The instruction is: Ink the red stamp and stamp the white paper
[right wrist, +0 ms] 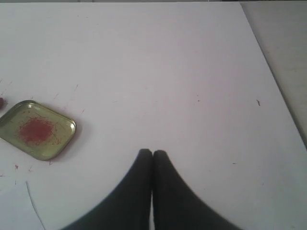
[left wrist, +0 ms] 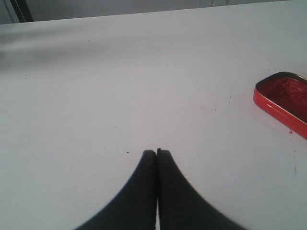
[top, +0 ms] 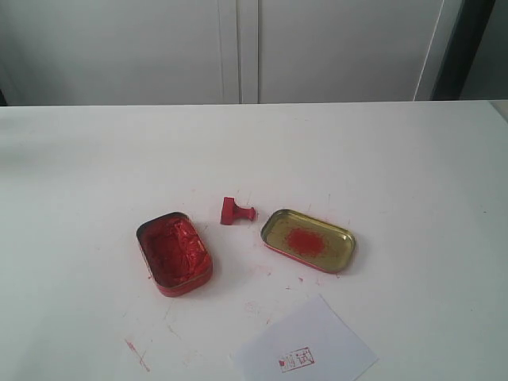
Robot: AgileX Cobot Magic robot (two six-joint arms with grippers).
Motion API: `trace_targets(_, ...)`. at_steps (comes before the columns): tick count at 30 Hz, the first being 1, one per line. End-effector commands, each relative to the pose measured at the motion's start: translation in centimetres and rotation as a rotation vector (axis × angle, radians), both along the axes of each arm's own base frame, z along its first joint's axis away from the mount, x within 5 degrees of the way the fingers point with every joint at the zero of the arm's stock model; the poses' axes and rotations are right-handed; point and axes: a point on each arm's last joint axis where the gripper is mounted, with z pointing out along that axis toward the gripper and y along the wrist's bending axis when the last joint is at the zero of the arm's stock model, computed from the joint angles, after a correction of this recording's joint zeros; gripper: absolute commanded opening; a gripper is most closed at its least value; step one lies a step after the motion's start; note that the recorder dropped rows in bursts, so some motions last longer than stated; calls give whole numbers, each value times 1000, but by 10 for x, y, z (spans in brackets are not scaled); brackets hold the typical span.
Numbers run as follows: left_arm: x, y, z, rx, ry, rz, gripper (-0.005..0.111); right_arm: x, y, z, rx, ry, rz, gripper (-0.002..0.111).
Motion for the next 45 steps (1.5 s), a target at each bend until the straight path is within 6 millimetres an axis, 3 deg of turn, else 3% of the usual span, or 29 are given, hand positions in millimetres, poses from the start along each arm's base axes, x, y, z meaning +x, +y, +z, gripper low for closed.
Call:
trace_targets(1,0,0,-1,-9,-4,2,0,-1,0,-8,-16,6,10,0)
trace_targets(9,0,0,-1,-9,-4,2,0,-23,0,-20,-15,-55,9,0)
trace_targets(21,0,0,-1,-9,-4,2,0,-67,-1,-13,-12,-300,8,0)
trace_targets(27,0,0,-1,-9,-4,2,0,-83,-1,-22,-11,-381,7,0)
trace_targets(45,0,0,-1,-9,-4,2,0,-66,-1,-48,-31,-443,9,0)
